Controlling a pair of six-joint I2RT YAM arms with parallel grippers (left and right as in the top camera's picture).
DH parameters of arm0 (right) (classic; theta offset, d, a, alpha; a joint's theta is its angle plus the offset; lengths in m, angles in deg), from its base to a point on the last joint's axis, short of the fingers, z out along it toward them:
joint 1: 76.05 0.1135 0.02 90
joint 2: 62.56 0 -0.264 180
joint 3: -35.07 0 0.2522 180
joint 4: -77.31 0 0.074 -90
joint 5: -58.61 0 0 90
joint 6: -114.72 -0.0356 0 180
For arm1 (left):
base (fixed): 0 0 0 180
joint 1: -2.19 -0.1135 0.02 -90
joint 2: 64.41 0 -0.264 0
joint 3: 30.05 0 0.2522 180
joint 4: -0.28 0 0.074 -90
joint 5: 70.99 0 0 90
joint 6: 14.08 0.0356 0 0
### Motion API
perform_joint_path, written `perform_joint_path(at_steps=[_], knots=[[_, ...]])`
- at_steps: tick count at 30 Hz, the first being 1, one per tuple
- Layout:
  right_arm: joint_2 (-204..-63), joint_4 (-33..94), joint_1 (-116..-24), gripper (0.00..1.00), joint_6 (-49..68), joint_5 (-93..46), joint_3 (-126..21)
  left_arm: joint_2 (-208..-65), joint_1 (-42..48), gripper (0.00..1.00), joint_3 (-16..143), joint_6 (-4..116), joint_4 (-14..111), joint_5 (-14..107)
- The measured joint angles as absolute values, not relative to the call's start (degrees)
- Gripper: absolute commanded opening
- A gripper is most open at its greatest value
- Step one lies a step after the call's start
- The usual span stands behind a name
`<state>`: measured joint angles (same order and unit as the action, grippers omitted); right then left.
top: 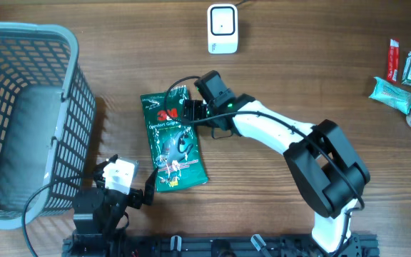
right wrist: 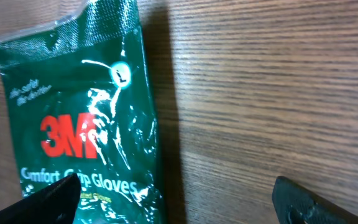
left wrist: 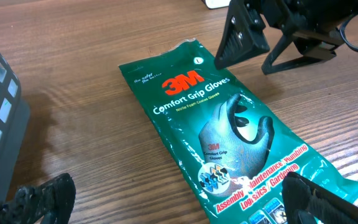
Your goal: Scan the item barcode
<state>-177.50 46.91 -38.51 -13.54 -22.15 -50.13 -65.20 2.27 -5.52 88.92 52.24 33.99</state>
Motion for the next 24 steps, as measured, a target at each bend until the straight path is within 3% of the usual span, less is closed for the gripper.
perform_joint_path(at_steps=[8, 10, 12, 15, 18, 20, 21, 22, 23, 24], knots=[[-181.28, 50.56, -39.17, 1.00, -13.14, -11.95, -53.30, -65.20, 2.27, 1.00, -5.52, 88.92, 52.24, 33.99], [-181.52, 49.82, -39.14, 0.80, -13.69, -10.81, -53.71, -65.20, 2.27, 1.00, -5.52, 88.92, 52.24, 33.99], [-181.87, 48.68, -39.06, 0.38, -14.98, -10.00, -53.86, -65.20, 2.27, 1.00, -5.52, 88.92, 52.24, 33.99], [-182.81, 47.72, -38.31, 0.05, -16.27, -8.43, -53.51, -65.20, 2.27, 1.00, -5.52, 88.92, 52.24, 33.99], [-184.10, 47.28, -36.13, 0.04, -17.56, -5.85, -53.03, -65.20, 2.27, 1.00, -5.52, 88.92, 52.24, 33.99], [-184.23, 47.00, -35.30, 0.04, -17.58, -4.54, -53.03, -65.20, 2.27, 1.00, -5.52, 88.92, 52.24, 33.99], [-184.25, 46.80, -35.14, 0.23, -17.67, -3.93, -53.03, -65.20, 2.27, 1.00, -5.52, 88.92, 52.24, 33.99], [-184.34, 46.67, -35.08, 0.90, -17.73, -3.40, -53.03, -65.20, 2.27, 1.00, -5.52, 88.92, 52.24, 33.99], [-184.38, 46.63, -35.10, 1.00, -18.17, -2.42, -53.03, -65.20, 2.27, 1.00, -5.52, 88.92, 52.24, 33.99], [-184.38, 46.67, -35.14, 1.00, -18.72, -1.65, -53.23, -65.20, 2.27, 1.00, -5.52, 88.92, 52.24, 33.99]])
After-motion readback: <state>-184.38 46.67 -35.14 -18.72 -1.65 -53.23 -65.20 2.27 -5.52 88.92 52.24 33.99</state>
